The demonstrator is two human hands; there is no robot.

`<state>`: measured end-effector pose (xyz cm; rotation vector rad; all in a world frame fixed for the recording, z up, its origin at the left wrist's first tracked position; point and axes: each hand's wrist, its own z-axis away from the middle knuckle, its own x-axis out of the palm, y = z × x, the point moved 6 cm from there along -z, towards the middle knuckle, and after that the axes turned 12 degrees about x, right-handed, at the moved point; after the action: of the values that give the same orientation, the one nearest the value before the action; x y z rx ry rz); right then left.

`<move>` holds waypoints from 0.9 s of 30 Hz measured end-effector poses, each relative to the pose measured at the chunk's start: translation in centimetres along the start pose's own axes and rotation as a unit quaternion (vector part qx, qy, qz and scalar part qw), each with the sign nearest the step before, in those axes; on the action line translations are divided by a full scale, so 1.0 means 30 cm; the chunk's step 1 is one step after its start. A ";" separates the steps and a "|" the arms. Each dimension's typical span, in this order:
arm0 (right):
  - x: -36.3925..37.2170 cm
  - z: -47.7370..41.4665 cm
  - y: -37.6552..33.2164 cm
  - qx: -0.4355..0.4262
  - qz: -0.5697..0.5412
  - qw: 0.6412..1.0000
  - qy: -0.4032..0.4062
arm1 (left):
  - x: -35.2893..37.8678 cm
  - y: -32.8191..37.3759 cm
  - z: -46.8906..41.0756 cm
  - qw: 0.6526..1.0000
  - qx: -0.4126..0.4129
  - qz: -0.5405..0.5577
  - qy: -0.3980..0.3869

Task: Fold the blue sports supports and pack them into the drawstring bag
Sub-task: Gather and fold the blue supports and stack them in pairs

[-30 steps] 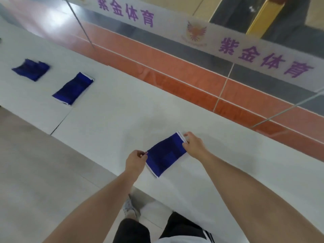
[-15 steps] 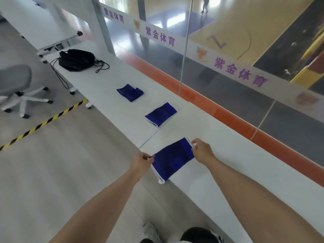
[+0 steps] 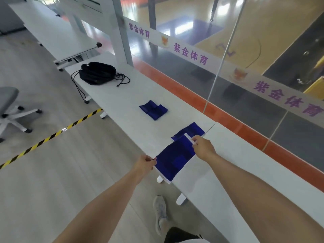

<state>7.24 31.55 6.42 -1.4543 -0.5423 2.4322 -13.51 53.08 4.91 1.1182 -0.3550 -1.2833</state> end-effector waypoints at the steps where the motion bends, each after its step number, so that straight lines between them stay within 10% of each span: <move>1: 0.015 -0.047 -0.031 -0.001 0.000 1.000 -0.003 | -0.020 0.015 -0.045 1.000 0.001 -0.008 -0.007; 21: 0.098 -0.917 -0.313 0.063 0.059 0.995 0.051 | -0.008 0.215 -1.055 0.939 0.061 -0.304 -0.148; 27: 0.157 -0.932 -0.285 0.116 0.045 0.990 0.073 | 0.070 0.231 -1.163 0.869 0.211 -0.406 -0.190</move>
<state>29.99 46.25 -5.59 -1.5681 -0.1588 2.3371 17.49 66.40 -6.55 1.4530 -0.4971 -2.2710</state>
